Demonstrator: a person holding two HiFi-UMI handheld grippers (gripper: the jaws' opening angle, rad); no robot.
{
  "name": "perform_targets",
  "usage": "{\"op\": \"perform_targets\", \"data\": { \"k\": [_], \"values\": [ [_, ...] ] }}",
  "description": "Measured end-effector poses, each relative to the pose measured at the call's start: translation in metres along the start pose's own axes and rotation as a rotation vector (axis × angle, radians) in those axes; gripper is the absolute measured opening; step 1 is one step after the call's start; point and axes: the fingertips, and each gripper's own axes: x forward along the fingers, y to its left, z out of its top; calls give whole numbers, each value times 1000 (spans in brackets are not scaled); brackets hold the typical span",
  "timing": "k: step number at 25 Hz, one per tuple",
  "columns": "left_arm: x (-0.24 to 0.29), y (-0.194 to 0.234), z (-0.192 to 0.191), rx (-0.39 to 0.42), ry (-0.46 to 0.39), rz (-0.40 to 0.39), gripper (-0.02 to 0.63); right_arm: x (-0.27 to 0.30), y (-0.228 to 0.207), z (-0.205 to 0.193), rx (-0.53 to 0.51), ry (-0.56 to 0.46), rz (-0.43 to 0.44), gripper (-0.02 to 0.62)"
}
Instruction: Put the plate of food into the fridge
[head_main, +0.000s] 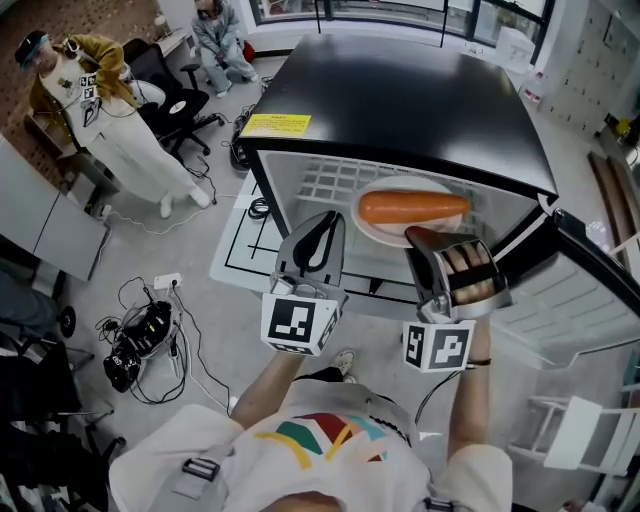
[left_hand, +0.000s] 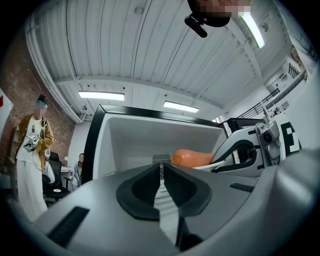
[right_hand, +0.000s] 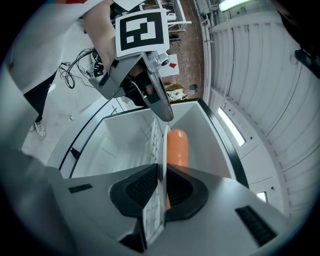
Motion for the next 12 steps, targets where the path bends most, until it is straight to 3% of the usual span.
{"op": "perform_targets", "data": {
  "k": [12],
  "values": [
    [34,18,-25,-23,33,-25,29,49,3,-20,13,38,54,38]
  ]
}}
